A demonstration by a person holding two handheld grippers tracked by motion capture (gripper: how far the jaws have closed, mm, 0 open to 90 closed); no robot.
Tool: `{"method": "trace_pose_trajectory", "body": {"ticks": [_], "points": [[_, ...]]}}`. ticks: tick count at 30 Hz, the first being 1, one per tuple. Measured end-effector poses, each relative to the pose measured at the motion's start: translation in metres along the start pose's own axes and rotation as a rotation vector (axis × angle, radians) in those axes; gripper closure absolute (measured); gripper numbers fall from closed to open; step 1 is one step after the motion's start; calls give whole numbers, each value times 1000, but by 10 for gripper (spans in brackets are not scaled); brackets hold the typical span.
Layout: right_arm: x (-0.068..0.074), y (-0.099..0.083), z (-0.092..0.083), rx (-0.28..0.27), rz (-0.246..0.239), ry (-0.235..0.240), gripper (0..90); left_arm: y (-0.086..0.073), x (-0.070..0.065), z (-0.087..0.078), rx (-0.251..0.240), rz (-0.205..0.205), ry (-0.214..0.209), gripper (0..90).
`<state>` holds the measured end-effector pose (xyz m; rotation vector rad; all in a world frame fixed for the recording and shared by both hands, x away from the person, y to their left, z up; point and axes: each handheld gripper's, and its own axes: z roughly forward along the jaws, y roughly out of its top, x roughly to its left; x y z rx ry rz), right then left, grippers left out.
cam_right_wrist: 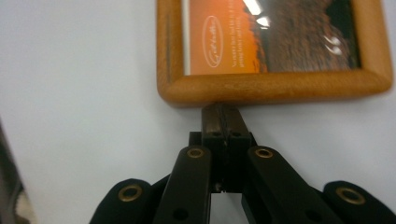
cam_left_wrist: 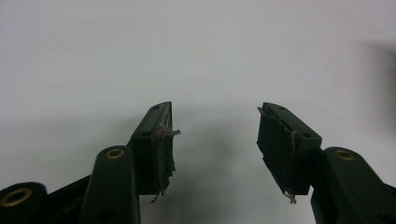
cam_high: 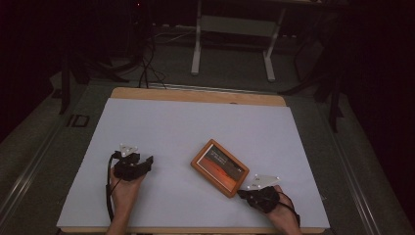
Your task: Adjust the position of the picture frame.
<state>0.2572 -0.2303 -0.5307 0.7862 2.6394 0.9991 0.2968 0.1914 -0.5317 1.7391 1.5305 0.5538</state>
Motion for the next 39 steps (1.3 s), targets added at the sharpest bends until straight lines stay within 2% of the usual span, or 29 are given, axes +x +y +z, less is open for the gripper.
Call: {"method": "trace_pose_trajectory", "body": {"ticks": [2,4,5,6,7,10,15,16,18,19,20,21,22,23,25,26,27,30,33,35,39], "points": [[2,2,2,0,-11,11,900,0,-2,0,-1,9,-8,455],[11,15,12,10,-55,60,900,0,-6,0,3,25,-17,455],[11,15,12,10,-55,60,900,0,-7,1,8,33,-19,455],[16,23,19,13,-79,87,900,0,-9,1,13,39,-29,455],[16,23,19,13,-79,87,900,0,-9,1,13,39,-29,455],[28,40,34,19,-130,118,900,0,-11,1,17,49,-45,455],[37,55,47,16,-161,151,900,0,-15,1,23,70,-75,455],[39,60,48,-1,-173,177,900,0,-16,1,23,75,-80,456],[39,63,46,-13,-171,182,900,1,-19,0,20,78,-81,457],[37,66,44,-31,-161,180,900,2,-20,-1,18,79,-87,457],[28,71,37,-70,-134,161,900,3,-23,-3,12,85,-100,457],[28,71,37,-70,-134,161,900,3,-23,-3,12,85,-100,457],[16,74,30,-108,-93,128,878,4,-25,-5,9,91,-110,457],[16,74,30,-108,-93,128,878,5,-27,-6,5,94,-123,457],[2,76,26,-132,-48,92,799,6,-33,-7,-1,96,-154,456],[-12,77,25,-141,-11,62,735,7,-36,-8,-2,103,-168,454],[-12,77,25,-141,-11,62,735,8,-39,-8,-3,104,-181,454],[-30,77,29,-140,35,33,645,10,-48,-6,-2,111,-227,451],[-43,76,34,-143,89,39,568,12,-57,0,9,104,-280,442],[-49,75,37,-152,125,68,518,13,-63,6,26,96,-317,435],[-56,77,46,-158,183,112,407,13,-75,16,57,110,-351,417]]}}
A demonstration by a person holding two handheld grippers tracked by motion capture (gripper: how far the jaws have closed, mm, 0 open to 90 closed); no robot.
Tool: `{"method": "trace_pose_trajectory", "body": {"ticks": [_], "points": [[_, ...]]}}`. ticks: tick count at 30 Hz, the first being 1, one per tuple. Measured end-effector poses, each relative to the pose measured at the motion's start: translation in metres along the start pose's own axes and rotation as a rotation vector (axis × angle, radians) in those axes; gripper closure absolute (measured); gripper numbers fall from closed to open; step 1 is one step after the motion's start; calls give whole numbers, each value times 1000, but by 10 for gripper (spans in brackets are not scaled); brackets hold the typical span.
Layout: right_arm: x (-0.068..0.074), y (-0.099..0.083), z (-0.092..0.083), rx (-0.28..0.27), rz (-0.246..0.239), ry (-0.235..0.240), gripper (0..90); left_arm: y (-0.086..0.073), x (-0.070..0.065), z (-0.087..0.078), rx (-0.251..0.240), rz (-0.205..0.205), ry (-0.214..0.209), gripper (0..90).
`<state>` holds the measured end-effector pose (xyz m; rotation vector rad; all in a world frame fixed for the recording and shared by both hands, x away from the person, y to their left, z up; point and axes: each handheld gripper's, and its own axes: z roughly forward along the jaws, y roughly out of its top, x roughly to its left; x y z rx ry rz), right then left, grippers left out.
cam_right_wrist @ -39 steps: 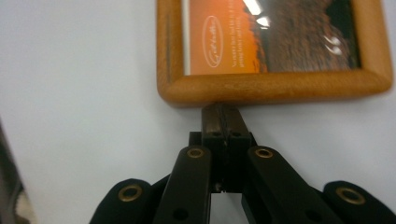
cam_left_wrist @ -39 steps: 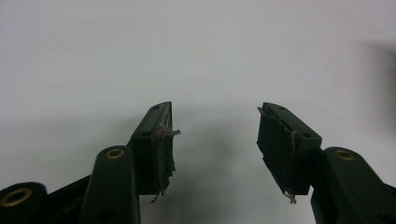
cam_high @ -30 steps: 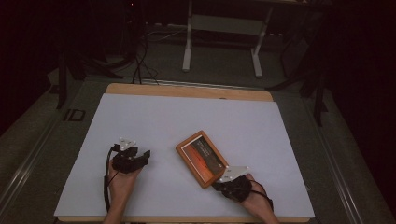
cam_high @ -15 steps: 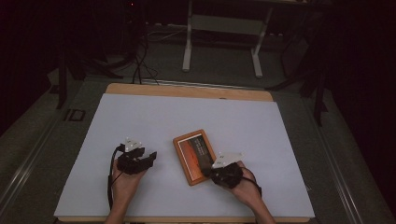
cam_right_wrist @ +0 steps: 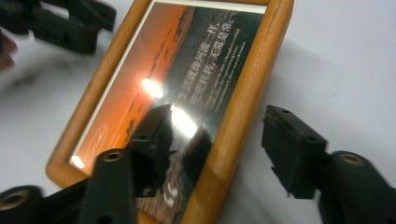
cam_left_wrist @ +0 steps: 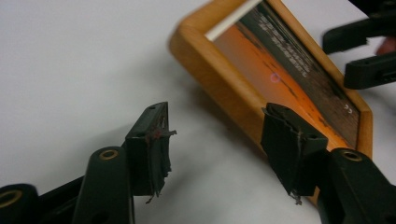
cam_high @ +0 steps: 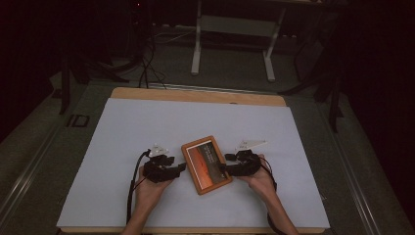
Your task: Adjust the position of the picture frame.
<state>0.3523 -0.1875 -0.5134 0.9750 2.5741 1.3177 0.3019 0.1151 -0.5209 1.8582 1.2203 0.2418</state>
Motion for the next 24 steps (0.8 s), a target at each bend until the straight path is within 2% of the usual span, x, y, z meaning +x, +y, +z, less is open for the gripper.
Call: {"method": "trace_pose_trajectory", "body": {"ticks": [1,2,5,8,11,12,15,20,23,24], "points": [[-3,1,4,1,27,3,385,1,-1,2,8,3,-6,408],[-3,1,4,1,27,3,385,1,-3,4,12,2,-9,408],[-9,4,10,-2,73,30,369,4,-4,6,4,-7,-23,398],[-11,6,17,13,92,47,364,6,-6,11,14,-16,-47,379],[-14,7,22,25,115,68,366,5,-15,18,48,11,-55,368],[-15,7,23,24,126,76,370,5,-17,21,61,19,-42,366],[-17,6,23,23,157,98,396,5,-18,24,75,-7,-61,350],[-20,4,23,25,186,121,408,6,-19,26,82,-30,-68,351],[-24,2,24,37,224,167,416,6,-18,26,86,-41,-73,369],[-24,2,24,37,224,167,416,6,-17,26,84,-47,-78,369]]}}
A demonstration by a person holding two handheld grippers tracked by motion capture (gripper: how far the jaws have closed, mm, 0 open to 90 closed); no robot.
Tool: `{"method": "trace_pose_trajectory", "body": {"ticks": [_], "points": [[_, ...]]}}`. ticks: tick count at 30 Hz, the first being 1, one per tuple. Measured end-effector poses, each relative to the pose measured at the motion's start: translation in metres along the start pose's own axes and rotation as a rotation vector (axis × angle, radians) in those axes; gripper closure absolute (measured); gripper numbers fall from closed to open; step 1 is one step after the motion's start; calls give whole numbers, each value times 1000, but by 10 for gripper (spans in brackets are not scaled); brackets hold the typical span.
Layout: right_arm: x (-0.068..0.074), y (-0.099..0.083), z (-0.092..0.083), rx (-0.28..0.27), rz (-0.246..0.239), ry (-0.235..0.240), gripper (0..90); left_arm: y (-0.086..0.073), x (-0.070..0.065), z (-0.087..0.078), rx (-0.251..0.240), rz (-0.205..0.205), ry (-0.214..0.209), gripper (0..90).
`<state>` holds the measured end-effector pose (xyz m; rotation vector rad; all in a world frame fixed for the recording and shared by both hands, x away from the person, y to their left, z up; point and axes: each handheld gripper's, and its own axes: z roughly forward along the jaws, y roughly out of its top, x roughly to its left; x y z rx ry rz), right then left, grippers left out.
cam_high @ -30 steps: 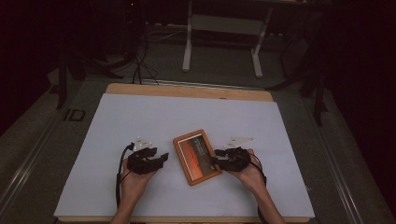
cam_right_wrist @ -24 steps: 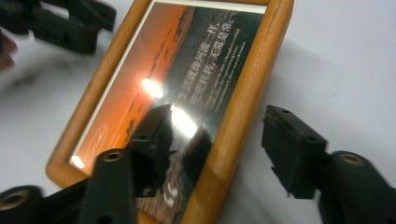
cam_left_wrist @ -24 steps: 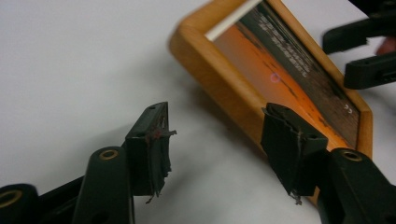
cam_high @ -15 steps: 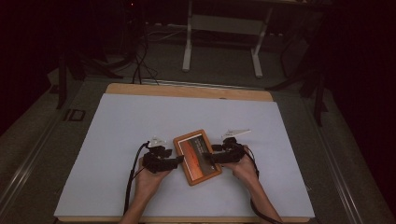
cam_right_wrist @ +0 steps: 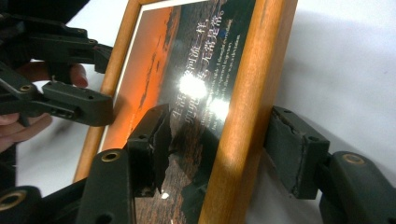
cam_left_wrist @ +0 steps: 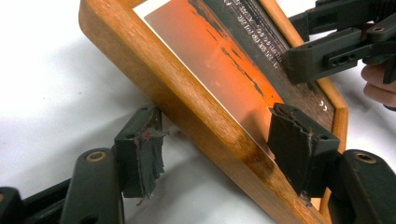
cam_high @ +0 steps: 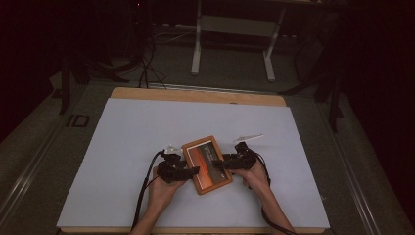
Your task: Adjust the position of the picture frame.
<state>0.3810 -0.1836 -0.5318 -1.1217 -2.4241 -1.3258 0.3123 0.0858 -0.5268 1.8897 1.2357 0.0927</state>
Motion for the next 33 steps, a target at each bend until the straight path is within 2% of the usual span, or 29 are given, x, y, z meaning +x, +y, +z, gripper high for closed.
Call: {"method": "trace_pose_trajectory", "body": {"ticks": [7,10,12,13,14,17,21,24,26,28,33], "points": [[-1,1,-3,5,25,0,446,3,3,-1,-11,-16,-24,415],[-2,-1,-11,-15,34,14,487,6,-2,-4,-27,21,-18,442],[-2,-2,-13,-21,31,15,497,7,-3,-5,-36,20,-17,469],[-1,-2,-16,-26,27,11,509,9,-4,-8,-56,14,-35,469],[1,-3,-22,-34,20,4,532,10,-4,-10,-64,18,-42,514],[4,-5,-33,-57,20,1,578,14,-7,-15,-93,30,-66,565],[6,-10,-49,-107,47,32,654,21,-12,-22,-132,47,-95,631],[12,-12,-57,-121,32,21,663,27,-15,-25,-138,52,-87,659],[16,-13,-60,-125,31,18,667,31,-14,-27,-149,43,-91,672],[20,-13,-60,-128,42,21,675,33,-13,-28,-153,56,-81,667],[23,-14,-51,-125,101,41,680,32,-2,-30,-142,5,-95,662]]}}
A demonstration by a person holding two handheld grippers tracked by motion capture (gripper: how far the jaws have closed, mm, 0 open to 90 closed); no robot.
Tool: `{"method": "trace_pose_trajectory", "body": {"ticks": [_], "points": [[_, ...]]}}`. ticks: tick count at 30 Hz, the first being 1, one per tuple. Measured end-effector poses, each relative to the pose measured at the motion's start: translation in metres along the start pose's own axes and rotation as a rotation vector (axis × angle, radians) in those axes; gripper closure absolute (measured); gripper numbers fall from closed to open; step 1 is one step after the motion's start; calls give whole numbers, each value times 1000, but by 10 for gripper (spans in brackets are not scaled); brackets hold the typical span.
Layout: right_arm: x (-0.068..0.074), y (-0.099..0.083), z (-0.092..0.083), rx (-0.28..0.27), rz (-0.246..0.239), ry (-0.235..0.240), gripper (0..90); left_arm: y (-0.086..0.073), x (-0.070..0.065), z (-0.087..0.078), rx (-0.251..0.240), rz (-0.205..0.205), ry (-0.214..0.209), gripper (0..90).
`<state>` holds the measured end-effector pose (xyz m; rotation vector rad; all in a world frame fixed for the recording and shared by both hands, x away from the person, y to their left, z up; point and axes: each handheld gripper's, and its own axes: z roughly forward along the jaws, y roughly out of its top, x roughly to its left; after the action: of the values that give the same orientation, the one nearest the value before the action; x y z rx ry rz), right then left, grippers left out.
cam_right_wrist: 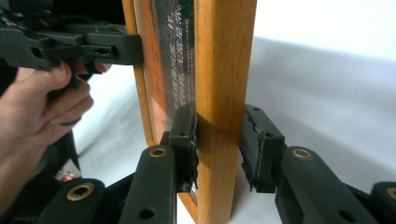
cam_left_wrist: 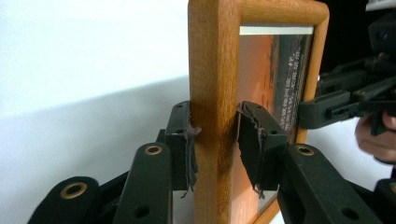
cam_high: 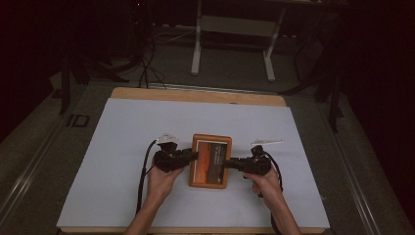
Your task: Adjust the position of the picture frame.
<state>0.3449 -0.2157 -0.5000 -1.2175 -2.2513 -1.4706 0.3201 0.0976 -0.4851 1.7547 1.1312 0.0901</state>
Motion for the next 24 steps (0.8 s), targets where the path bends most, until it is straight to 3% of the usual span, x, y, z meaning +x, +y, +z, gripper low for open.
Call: {"method": "trace_pose_trajectory", "body": {"ticks": [10,16,20,24], "points": [[5,2,11,21,60,5,678,-4,8,-6,17,-74,9,660],[0,6,21,29,83,-49,669,-5,13,8,25,-86,50,607],[-6,7,26,35,114,-48,659,-6,16,15,41,-96,71,581],[-13,9,35,57,165,-66,628,-7,28,25,67,-145,50,551]]}}
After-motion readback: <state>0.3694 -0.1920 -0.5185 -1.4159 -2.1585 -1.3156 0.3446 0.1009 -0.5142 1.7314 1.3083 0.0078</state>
